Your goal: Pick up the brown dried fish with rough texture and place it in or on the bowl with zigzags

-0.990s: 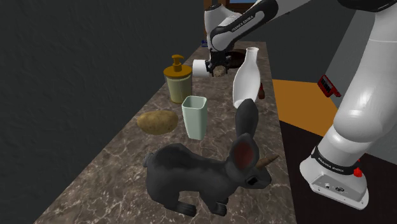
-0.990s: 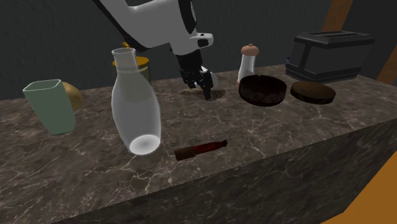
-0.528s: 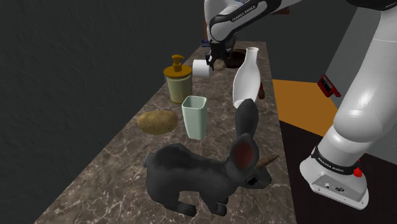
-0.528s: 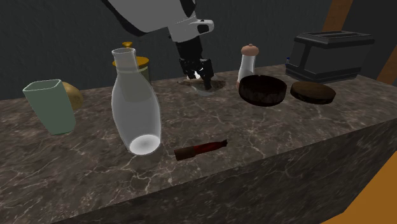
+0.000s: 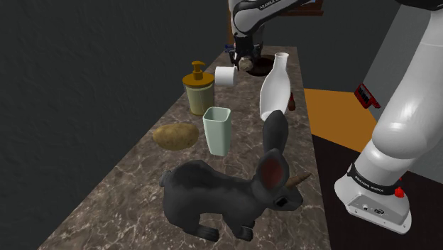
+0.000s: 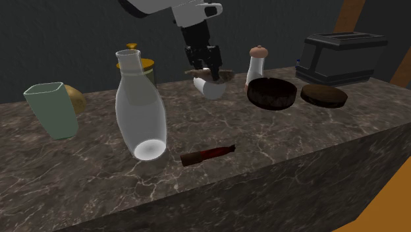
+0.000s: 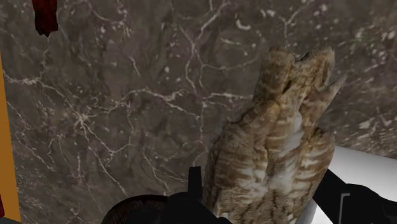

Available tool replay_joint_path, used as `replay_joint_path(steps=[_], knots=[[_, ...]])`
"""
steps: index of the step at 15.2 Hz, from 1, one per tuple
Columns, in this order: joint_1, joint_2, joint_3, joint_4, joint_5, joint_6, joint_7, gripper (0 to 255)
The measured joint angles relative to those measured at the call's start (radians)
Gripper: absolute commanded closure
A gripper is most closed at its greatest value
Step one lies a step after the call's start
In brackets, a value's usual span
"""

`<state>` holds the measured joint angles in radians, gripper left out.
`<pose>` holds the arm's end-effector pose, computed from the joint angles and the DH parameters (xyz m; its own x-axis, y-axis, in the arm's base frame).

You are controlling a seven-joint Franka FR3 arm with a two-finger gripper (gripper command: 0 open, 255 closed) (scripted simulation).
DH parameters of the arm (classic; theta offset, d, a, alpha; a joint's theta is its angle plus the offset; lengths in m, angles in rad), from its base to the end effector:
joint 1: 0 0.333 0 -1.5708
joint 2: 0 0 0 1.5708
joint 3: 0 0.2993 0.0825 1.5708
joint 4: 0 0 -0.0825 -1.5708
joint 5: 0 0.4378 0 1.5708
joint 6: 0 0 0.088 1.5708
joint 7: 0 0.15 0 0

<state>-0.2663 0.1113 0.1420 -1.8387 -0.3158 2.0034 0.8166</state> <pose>0.6410 -0.1127 0.3956 0.6802 -0.6976 0.2250 -0.7321 -0.6621 0.1602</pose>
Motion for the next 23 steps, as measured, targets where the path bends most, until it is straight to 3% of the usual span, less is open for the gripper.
replay_joint_path(steps=[8, 15, 23], knots=[[-0.003, -0.002, -0.002, 0.087, 0.012, -0.084, -0.035, 255], [-0.073, 0.105, -0.054, 0.229, 0.021, -0.084, -0.166, 255], [-0.164, 0.294, -0.104, 0.498, 0.048, -0.125, -0.330, 255]])
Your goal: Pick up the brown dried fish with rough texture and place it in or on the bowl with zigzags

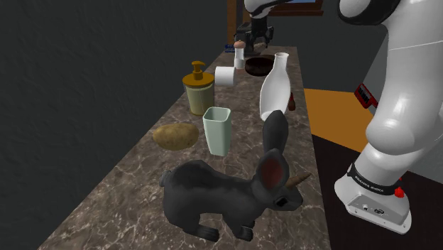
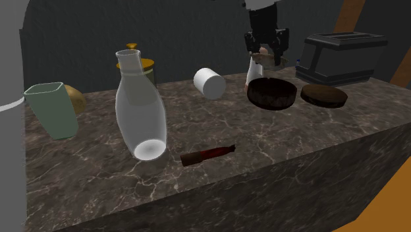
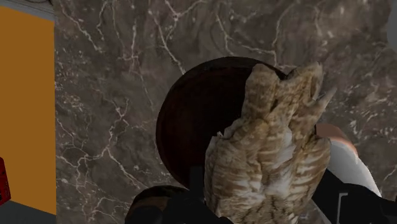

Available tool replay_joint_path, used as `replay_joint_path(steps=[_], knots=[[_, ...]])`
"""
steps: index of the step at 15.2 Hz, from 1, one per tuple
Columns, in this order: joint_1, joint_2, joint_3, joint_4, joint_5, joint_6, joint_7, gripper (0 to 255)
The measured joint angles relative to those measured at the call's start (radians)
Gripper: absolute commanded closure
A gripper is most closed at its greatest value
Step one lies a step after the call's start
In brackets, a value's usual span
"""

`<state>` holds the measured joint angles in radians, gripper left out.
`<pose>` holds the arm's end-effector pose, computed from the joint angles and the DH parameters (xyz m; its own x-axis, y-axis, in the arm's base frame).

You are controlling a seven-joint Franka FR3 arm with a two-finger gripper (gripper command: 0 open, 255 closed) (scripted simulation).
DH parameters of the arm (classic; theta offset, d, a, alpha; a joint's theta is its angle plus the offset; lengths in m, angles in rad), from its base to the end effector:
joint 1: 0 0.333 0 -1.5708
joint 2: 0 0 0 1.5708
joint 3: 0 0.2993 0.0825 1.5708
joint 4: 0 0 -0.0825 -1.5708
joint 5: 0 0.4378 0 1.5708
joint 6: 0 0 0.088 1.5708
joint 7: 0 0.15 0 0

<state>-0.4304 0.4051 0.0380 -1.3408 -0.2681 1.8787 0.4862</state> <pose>0.6769 -0.3178 0.4473 0.6794 -0.6987 0.2240 -0.7328 -0.6613 0.1603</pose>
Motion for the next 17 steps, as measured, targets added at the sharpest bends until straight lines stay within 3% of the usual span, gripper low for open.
replay_joint_path(steps=[4, 17], knots=[[-0.025, 0.065, -0.010, 0.082, 0.008, -0.007, -0.040, 255], [-0.030, 0.075, -0.013, -0.056, -0.005, 0.140, -0.008, 255]])
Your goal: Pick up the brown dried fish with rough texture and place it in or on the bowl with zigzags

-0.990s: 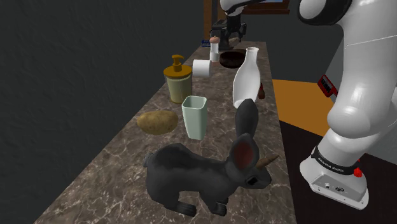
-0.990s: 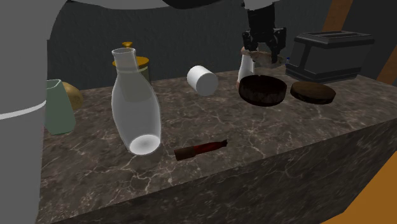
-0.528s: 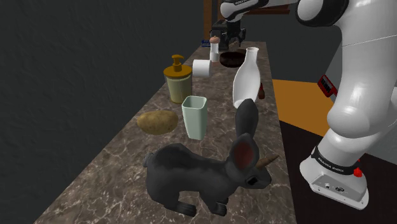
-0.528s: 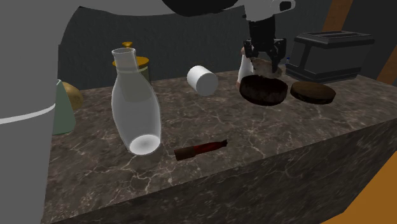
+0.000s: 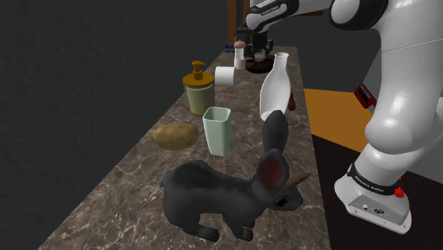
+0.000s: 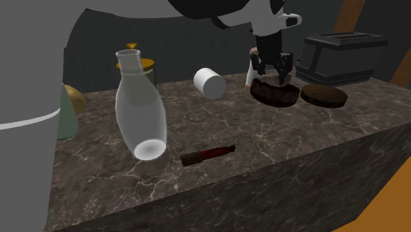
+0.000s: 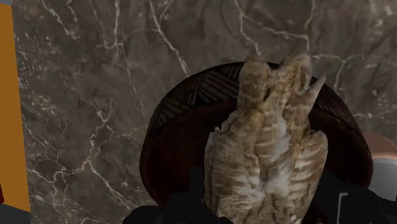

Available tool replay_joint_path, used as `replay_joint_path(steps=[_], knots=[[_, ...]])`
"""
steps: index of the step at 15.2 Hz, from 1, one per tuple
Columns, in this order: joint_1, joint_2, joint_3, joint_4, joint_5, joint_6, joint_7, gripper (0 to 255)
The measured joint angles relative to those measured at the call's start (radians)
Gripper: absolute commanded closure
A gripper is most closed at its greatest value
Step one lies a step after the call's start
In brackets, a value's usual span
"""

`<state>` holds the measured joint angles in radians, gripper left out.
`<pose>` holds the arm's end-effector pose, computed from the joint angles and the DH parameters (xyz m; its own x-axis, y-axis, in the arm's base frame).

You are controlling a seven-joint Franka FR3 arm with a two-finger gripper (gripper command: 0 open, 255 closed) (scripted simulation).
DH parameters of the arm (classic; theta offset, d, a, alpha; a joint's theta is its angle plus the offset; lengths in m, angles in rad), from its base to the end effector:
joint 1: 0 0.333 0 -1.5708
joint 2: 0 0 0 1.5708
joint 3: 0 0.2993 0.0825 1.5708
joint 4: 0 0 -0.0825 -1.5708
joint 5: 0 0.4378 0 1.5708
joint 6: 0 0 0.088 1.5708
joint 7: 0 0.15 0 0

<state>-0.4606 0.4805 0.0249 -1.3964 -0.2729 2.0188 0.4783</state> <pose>0.6797 -0.3482 0.3742 0.6803 -0.6970 0.2265 -0.7319 -0.6625 0.1596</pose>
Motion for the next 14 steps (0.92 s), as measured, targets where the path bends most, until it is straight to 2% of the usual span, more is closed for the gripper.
replay_joint_path(steps=[5, 6, 12, 14], knots=[[0.000, -0.001, 0.000, -0.004, -0.001, 0.004, 0.001, 255], [0.000, -0.001, 0.000, -0.004, 0.000, 0.004, 0.001, 0], [0.000, 0.002, 0.000, -0.004, -0.001, 0.004, 0.001, 0], [0.004, -0.013, 0.002, 0.014, 0.002, -0.029, -0.002, 0]])
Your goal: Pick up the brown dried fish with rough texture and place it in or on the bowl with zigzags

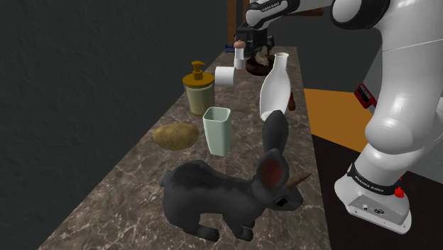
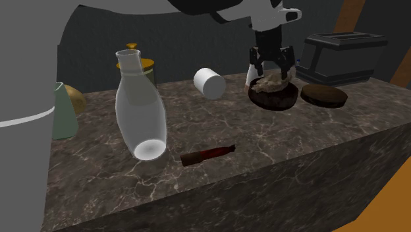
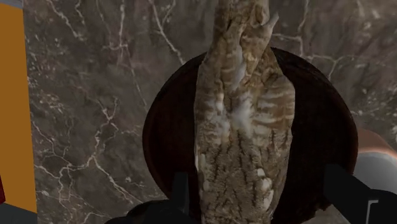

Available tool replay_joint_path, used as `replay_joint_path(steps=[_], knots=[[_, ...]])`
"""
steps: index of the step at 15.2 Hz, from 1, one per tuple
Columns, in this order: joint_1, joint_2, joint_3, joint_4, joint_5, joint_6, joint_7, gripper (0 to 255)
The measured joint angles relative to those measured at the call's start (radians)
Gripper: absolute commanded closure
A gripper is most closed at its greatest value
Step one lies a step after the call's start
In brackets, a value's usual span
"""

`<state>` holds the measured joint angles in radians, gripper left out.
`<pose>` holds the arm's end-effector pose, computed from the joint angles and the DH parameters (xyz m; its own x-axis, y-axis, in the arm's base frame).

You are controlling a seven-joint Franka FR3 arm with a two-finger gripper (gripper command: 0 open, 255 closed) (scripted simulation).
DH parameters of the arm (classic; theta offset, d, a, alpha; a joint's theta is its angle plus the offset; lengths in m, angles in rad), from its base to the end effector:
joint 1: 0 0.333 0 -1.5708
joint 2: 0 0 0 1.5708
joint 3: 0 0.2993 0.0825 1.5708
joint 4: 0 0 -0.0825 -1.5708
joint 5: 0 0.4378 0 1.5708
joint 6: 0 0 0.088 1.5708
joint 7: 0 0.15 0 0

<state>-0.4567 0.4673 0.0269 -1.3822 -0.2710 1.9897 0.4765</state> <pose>0.6794 -0.3444 0.3890 0.6802 -0.6974 0.2255 -0.7320 -0.6622 0.1601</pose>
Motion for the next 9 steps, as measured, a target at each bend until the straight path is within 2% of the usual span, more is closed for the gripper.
replay_joint_path(steps=[4, 9], knots=[[0.010, -0.021, 0.004, 0.040, 0.003, -0.062, -0.003, 0], [0.011, -0.023, 0.005, 0.045, 0.004, -0.070, -0.003, 0]])
